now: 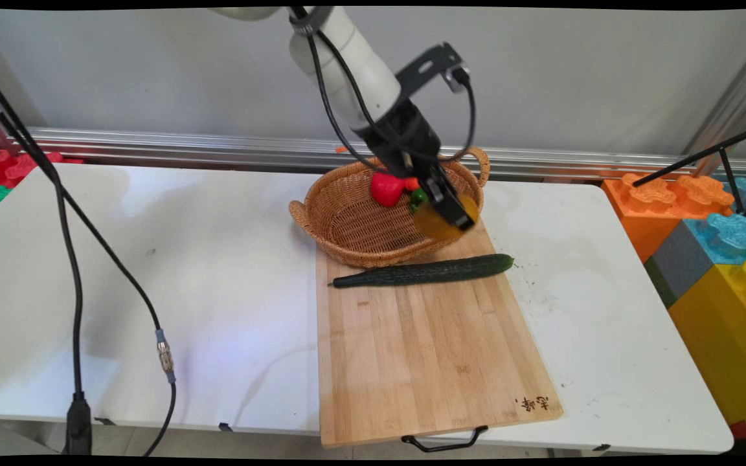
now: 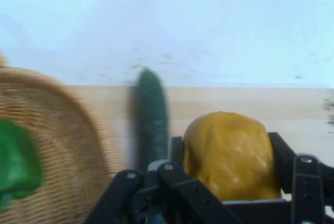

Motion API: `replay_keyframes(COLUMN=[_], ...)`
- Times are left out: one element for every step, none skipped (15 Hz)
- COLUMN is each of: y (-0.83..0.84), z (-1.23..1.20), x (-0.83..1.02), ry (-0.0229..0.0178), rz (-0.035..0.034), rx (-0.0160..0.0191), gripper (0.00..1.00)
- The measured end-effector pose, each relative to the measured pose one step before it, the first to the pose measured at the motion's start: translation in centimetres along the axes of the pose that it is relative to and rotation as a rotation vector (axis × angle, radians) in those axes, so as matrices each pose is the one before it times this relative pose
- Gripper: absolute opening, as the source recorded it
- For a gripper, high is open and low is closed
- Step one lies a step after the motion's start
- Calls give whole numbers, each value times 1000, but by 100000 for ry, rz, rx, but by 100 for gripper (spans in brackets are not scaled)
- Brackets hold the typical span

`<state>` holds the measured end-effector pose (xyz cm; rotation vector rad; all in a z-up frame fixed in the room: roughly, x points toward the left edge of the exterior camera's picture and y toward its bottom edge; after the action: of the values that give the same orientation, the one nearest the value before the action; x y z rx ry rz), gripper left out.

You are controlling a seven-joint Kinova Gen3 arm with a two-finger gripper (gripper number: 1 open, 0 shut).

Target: Place the picked object on the cutting board

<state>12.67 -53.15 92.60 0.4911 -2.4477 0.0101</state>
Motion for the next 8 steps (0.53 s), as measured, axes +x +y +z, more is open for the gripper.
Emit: replay_keyframes(y=[1034, 869, 626, 590, 445, 466, 326, 377], z=[635, 779, 769, 1048, 969, 1215, 1014, 1309], x=[-85, -197, -223, -356, -323, -361, -222, -277], ry=[-453, -530, -501, -655, -535, -545, -373, -350], rz=[-400, -290, -194, -525, -579, -812, -866, -1103], rx=[-1071, -640, -320, -92, -74, -193, -203, -157], gripper=[0, 0, 0, 0, 0, 0, 0, 0])
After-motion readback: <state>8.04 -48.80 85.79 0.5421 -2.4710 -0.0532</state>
